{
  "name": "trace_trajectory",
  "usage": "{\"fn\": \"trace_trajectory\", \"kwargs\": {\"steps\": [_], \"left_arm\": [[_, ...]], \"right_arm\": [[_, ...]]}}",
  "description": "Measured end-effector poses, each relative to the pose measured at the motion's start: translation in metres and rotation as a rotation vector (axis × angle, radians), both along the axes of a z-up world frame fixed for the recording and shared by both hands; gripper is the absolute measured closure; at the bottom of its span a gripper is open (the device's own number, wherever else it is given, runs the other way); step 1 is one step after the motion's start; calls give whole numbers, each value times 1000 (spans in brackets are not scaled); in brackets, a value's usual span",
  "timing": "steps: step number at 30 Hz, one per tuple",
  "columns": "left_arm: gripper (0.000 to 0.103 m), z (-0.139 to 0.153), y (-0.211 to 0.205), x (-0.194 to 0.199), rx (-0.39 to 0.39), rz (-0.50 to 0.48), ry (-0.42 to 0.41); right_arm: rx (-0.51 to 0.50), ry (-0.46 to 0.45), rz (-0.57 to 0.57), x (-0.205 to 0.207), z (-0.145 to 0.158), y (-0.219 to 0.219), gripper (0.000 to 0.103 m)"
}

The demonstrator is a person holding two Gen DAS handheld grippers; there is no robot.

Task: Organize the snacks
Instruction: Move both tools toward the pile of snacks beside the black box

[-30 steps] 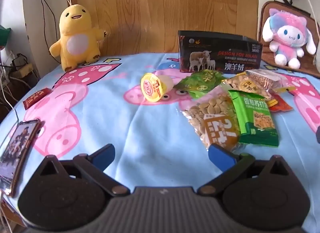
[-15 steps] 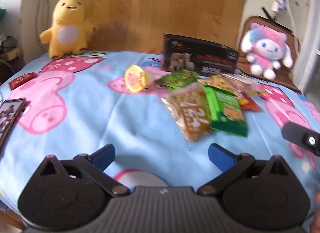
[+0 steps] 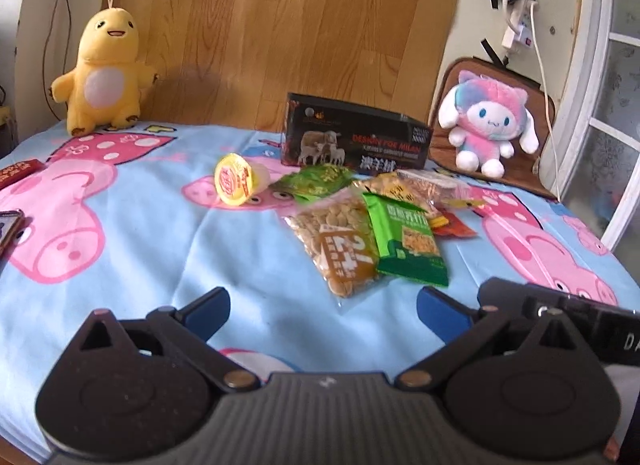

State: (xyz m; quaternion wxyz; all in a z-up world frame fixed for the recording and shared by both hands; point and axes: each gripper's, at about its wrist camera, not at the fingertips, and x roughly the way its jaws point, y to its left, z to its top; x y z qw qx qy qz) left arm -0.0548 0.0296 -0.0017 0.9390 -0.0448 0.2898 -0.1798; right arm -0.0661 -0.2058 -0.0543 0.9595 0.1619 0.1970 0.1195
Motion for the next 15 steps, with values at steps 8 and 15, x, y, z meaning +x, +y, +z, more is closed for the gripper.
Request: {"fn": "trace_trajectory", "kwargs": {"steps": [8,15], "left_arm": [[0,3,14,16,57,142,-57],[0,11,21,21,84,115,-123]], "right_arm": [[-7,-22,-22,-1,2,-4,0],[-18,-36,-19,0,3,-3,0]]}}
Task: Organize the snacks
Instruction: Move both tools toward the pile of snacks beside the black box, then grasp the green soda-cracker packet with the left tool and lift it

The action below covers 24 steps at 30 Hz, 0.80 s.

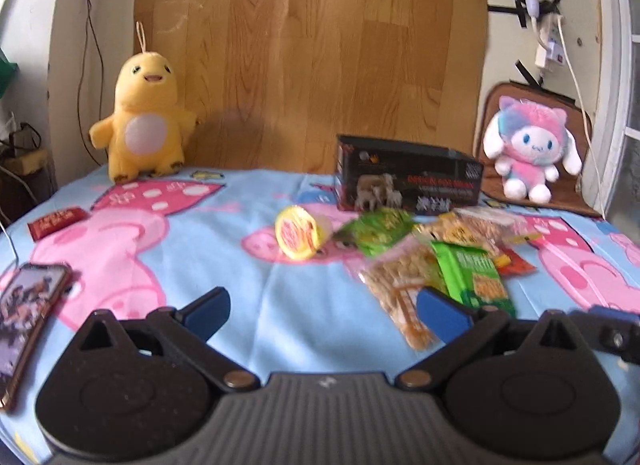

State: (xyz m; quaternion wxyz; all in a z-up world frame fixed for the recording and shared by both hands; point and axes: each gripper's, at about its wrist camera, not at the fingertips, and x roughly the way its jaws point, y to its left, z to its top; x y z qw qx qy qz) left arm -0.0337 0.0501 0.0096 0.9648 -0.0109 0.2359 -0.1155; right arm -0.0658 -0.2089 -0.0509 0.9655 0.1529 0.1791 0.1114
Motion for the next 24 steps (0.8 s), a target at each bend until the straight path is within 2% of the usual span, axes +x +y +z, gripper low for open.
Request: {"fn": "trace_trajectory", "kwargs": {"steps": [5,8,14,19,22,24], "left_arm": [[0,7,6,10,20,61,-40],[0,4,5,13,40,67,-38],[0,2,18,19,-44,23,23],[2,16,27,33,-106,-44,71],[12,22,23,44,-148,-127,115],[21,21,17,53,-183,-168,157]], "right_arm": [[-1,2,1,2,0,1,0],[-3,3,2,3,0,1,0],[-26,-19,11,7,4,1,5],[-30,9,31,27,9,-3,27],[-11,43,48,40,8,-5,37],[19,68,70,50,9,-7,38]]}}
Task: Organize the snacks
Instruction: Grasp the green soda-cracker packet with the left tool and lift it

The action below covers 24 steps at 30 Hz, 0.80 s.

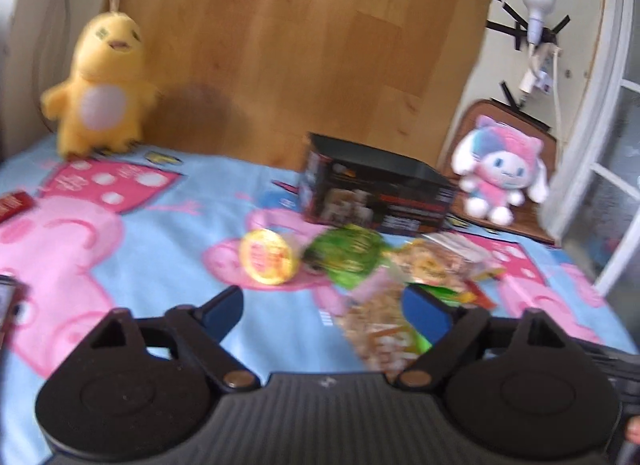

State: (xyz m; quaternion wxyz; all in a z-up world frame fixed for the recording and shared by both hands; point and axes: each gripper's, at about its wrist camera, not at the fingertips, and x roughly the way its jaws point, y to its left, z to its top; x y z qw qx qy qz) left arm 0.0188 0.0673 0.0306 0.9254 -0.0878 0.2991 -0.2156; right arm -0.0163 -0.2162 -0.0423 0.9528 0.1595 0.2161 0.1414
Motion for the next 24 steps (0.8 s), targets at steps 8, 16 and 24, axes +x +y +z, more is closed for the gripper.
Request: {"fn": "trace_trajectory", "kwargs": {"steps": [8,16,24], "left_arm": [[51,-13,-38,19,-108,-159,124],[59,-26,-85,29,-23,-260,176],[63,-18,-88,16,23,-234,100]], "right_arm": [[9,36,38,14,0,2,37],[-88,72,137,16,-11,18,36],[-177,42,129,12,-12,28,67]]}}
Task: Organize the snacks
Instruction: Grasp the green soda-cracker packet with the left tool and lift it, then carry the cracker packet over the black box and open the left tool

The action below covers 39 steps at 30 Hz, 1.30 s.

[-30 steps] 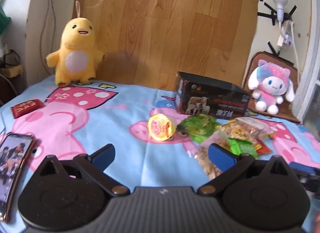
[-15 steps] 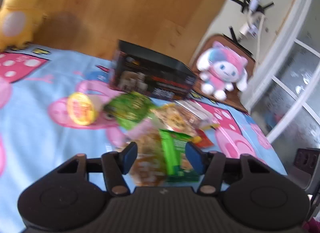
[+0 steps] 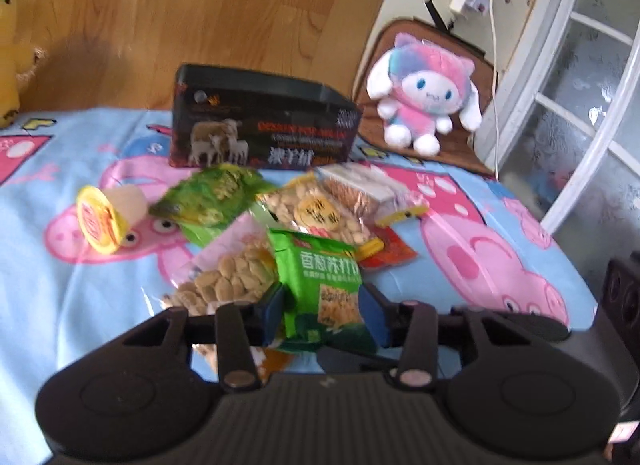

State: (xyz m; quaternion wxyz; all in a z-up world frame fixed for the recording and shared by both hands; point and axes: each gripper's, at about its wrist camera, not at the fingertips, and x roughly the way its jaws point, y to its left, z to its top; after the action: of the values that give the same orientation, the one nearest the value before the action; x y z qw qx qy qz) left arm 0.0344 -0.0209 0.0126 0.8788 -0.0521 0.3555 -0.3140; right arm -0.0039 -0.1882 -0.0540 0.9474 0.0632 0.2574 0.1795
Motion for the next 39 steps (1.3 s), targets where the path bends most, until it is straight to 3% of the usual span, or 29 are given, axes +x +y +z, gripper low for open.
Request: {"fn": "trace_trajectory", "kwargs": {"steps": [4,10,18,24,27,32,36,39], "left_arm": [[63,24,3,-2,-46,-13,-78],[63,52,-5,17,-28,5,-189],[63,89,-24,107,-5,65,-334],[62,65,-30,182,-16,130,-207],[60,49,-30,196,22,162,-170],[58,37,-22,199,1,191,-108],[58,51,-7,179,-60,195,-126],[58,59,-6,150,-45,166,-164]], "right_arm": [[-32,-94,-15,-4,10,5,71],[-57,-208,-45,20,34,6,72],[-132,-319,-81,120,75,8,72],[-156,-208,-113,189,71,4,69],[-102,-154,-123,200,65,-9,67],[-56,-75,-155,210,72,-28,63],[26,-102,-186,181,83,-49,63],[113,-140,-185,136,83,-71,63]]}}
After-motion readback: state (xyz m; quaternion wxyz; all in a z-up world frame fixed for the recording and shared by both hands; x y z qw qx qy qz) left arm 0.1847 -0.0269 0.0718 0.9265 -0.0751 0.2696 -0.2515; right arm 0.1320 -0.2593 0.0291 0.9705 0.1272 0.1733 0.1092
